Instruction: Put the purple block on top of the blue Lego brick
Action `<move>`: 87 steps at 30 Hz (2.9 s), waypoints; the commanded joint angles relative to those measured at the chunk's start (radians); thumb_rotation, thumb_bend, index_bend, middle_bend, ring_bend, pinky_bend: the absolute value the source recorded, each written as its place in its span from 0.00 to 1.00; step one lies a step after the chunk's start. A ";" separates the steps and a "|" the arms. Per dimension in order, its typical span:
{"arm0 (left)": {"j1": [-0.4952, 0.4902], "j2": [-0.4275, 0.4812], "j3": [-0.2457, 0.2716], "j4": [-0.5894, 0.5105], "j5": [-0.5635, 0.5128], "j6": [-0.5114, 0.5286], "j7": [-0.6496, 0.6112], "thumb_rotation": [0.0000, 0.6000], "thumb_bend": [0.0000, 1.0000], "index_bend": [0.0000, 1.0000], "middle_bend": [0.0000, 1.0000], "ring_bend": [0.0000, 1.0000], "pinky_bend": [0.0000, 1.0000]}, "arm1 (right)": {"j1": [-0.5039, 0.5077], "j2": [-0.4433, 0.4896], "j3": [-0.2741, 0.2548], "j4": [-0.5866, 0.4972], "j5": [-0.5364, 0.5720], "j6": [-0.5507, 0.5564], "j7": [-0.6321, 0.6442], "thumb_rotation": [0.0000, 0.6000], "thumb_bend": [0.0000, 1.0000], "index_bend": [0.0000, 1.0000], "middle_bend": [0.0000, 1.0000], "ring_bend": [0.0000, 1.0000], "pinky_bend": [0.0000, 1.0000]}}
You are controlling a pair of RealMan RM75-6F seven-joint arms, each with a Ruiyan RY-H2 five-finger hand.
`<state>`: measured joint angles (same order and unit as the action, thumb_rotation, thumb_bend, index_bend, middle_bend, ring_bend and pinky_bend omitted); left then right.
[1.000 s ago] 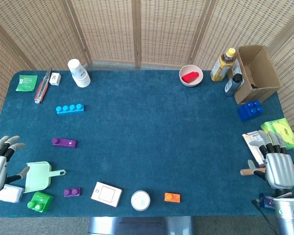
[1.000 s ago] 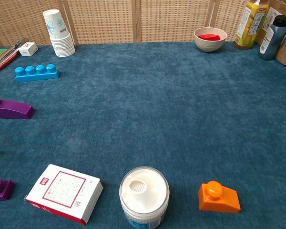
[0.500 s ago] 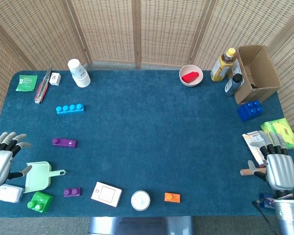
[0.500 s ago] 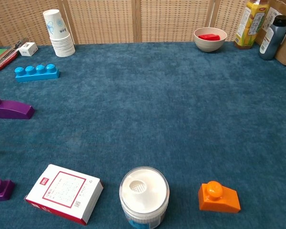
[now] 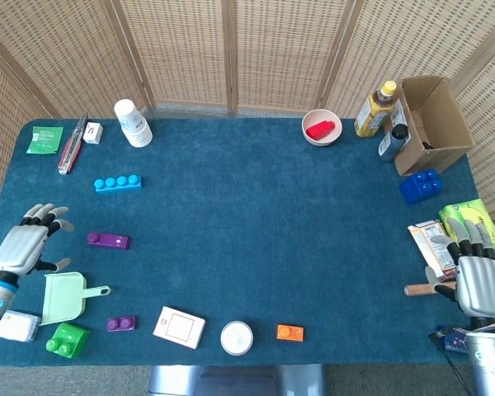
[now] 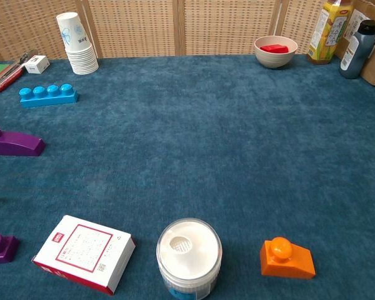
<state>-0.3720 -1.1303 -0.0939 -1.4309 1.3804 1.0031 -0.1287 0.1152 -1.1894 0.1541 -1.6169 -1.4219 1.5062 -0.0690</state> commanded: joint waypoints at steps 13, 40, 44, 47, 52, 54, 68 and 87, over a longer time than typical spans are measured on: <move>-0.095 -0.135 0.030 0.196 0.016 -0.116 -0.083 0.99 0.28 0.33 0.14 0.01 0.00 | 0.017 -0.004 0.019 -0.007 0.032 -0.018 -0.036 1.00 0.29 0.33 0.14 0.00 0.00; -0.167 -0.296 0.038 0.415 0.013 -0.193 -0.235 1.00 0.30 0.44 0.20 0.03 0.00 | -0.041 0.033 0.015 -0.090 0.028 0.084 -0.106 1.00 0.29 0.33 0.14 0.00 0.00; -0.166 -0.306 0.036 0.424 0.012 -0.181 -0.255 1.00 0.33 0.53 0.22 0.04 0.00 | -0.044 0.033 0.014 -0.091 0.024 0.088 -0.107 1.00 0.29 0.33 0.13 0.00 0.00; -0.166 -0.307 0.035 0.429 0.007 -0.181 -0.257 1.00 0.34 0.58 0.25 0.06 0.00 | -0.043 0.032 0.015 -0.091 0.022 0.088 -0.107 1.00 0.29 0.33 0.13 0.00 0.00; -0.170 -0.292 0.025 0.412 -0.002 -0.179 -0.272 1.00 0.37 0.62 0.27 0.08 0.00 | -0.043 0.028 0.016 -0.086 0.021 0.086 -0.102 1.00 0.29 0.33 0.13 0.00 0.00; -0.175 -0.277 0.019 0.397 -0.005 -0.181 -0.277 1.00 0.38 0.63 0.28 0.08 0.00 | -0.042 0.024 0.017 -0.081 0.021 0.085 -0.099 1.00 0.29 0.33 0.14 0.00 0.00; -0.230 -0.140 -0.075 0.334 -0.095 -0.228 -0.287 1.00 0.38 0.63 0.28 0.09 0.00 | -0.032 0.009 0.023 -0.050 0.024 0.067 -0.061 1.00 0.29 0.33 0.13 0.00 0.00; -0.379 -0.316 -0.139 0.663 -0.167 -0.414 -0.363 1.00 0.38 0.62 0.26 0.06 0.00 | -0.027 -0.001 0.033 -0.044 0.060 0.042 -0.053 1.00 0.29 0.33 0.14 0.00 0.00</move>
<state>-0.7262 -1.4130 -0.2242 -0.8084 1.2153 0.6135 -0.4704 0.0878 -1.1899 0.1869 -1.6605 -1.3629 1.5490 -0.1211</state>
